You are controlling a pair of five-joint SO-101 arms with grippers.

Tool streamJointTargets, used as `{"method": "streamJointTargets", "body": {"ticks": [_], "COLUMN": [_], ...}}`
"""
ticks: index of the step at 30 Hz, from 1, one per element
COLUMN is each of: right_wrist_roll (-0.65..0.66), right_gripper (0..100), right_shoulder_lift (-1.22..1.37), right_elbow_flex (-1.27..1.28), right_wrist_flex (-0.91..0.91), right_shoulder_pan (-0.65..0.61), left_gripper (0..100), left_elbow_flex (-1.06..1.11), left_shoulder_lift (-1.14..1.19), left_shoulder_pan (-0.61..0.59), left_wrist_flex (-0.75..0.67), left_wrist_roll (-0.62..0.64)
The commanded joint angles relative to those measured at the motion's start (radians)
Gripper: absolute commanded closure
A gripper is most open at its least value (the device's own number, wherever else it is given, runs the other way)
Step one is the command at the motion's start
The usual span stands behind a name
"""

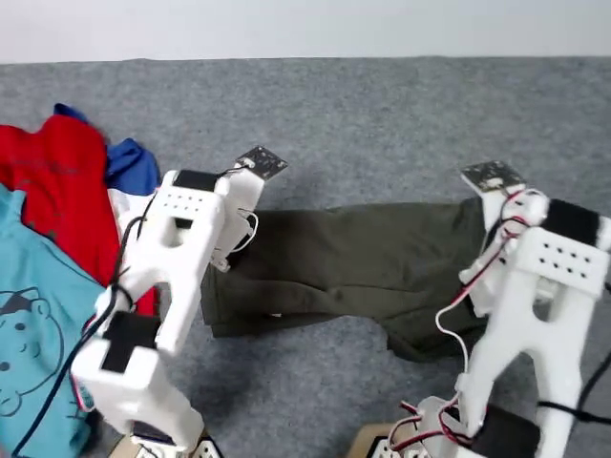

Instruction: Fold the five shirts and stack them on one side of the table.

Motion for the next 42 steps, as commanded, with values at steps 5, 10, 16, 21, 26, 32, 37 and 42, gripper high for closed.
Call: {"method": "streamJointTargets", "body": {"ticks": [5, 10, 16, 21, 26, 32, 37, 42], "right_wrist_roll": [0.025, 0.043, 0.043, 0.043, 0.037, 0.034, 0.034, 0.034], "right_gripper": [79.8, 79.8, 79.8, 79.8, 79.8, 79.8, 79.8, 79.8], "right_shoulder_lift": [-0.137, -0.182, -0.193, -0.194, -0.194, -0.194, -0.194, -0.194], "right_elbow_flex": [0.081, 0.109, 0.109, 0.109, 0.109, 0.109, 0.107, 0.107], "right_wrist_flex": [0.031, 0.031, 0.031, 0.033, 0.033, 0.035, 0.035, 0.033], "right_shoulder_pan": [0.064, 0.064, 0.059, 0.061, 0.059, 0.059, 0.059, 0.059], "left_gripper": [100, 100, 100, 100, 100, 100, 100, 100], "left_elbow_flex": [-0.082, -0.082, -0.079, -0.079, -0.077, 0.007, 0.108, 0.151], "left_shoulder_lift": [0.149, 0.213, 0.25, 0.149, 0.018, 0.015, 0.018, 0.071], "left_shoulder_pan": [0.031, 0.057, 0.049, 0.049, 0.068, 0.074, 0.075, 0.074], "left_wrist_flex": [0.061, 0.112, 0.183, 0.25, 0.313, 0.264, 0.155, 0.172], "left_wrist_roll": [0.009, 0.009, 0.0, -0.043, -0.046, -0.046, -0.048, -0.071]}}
